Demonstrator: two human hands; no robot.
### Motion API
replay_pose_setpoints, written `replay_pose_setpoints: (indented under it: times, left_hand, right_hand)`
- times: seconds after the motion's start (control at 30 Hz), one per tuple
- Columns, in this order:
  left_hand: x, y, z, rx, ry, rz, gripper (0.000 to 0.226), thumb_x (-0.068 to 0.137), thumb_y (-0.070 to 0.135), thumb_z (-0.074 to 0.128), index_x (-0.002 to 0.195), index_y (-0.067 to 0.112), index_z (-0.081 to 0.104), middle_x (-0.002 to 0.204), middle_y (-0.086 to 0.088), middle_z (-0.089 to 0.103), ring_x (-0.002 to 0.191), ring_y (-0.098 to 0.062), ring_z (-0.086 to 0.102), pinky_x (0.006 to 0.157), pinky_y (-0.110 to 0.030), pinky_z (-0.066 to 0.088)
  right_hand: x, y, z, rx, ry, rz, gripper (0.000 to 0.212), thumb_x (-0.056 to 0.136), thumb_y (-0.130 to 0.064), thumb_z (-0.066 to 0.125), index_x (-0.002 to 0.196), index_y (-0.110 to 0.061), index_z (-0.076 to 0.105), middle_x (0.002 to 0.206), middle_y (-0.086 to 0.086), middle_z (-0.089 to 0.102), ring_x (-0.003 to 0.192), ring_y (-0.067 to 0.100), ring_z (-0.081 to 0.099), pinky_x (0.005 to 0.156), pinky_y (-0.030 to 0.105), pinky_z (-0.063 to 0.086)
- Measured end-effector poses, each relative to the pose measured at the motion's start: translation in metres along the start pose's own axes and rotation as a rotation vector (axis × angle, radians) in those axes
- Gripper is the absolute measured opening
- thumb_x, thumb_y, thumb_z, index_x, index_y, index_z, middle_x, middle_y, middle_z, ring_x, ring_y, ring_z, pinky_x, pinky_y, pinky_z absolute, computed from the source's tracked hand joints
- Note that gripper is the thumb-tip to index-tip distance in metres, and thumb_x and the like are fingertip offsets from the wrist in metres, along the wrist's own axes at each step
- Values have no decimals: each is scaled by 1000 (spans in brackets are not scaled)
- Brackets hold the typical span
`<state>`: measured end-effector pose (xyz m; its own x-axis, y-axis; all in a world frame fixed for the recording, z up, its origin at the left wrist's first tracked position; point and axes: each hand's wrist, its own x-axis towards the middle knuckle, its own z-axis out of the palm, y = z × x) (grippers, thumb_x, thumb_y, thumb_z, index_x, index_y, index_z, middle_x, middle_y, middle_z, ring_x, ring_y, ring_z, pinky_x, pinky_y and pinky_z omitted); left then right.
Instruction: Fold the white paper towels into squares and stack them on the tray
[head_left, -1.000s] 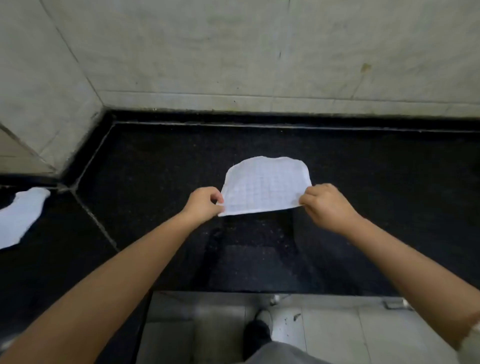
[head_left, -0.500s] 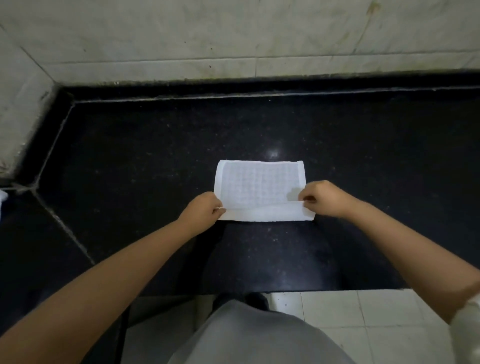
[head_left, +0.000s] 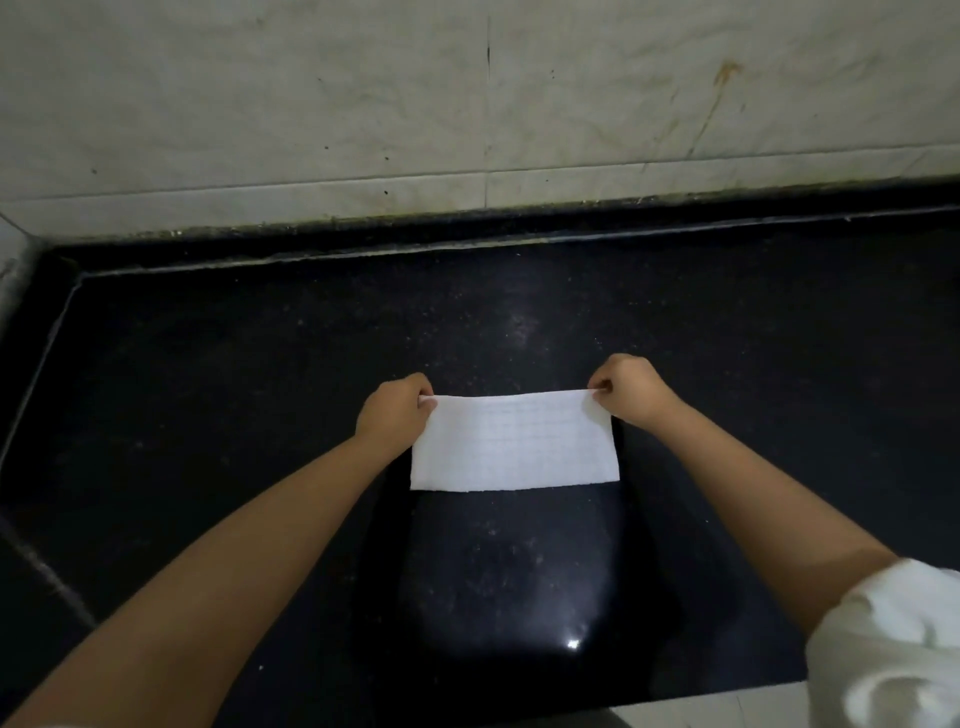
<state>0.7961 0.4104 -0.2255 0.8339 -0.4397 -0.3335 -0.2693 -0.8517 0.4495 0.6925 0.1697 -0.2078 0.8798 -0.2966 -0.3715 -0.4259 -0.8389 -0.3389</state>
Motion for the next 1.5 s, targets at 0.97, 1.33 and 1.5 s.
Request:
replay_pose_setpoints:
  times: [0.97,1.33,1.5]
  left_hand:
    - [-29,-17,-44,263,380,604,26,73,15,45,68,2,67,66,-15,67,58,-31,64,51,-31,54]
    - [-79,-73,38,486,32,569,42,33,-2,86,71,7,71,66,-7,68,53,-23,64,46,-25,50]
    - [-78,-64,35,424,138,591,28,65,6,41,86,8,61,72,-9,68,59,-25,65,49,-24,50]
  right_hand:
    - [-59,-3,2,-182,565,-339,23,70,-15,43,67,-3,63,68,16,65,62,35,63,58,34,49]
    - [-95,15,95,-115,389,-149,14,58,-1,79,70,-3,73,70,13,68,65,35,67,63,46,52]
    - [-103,-5,84,2,365,223,28,89,-21,57,108,-2,65,110,17,64,107,37,55,89,44,41]
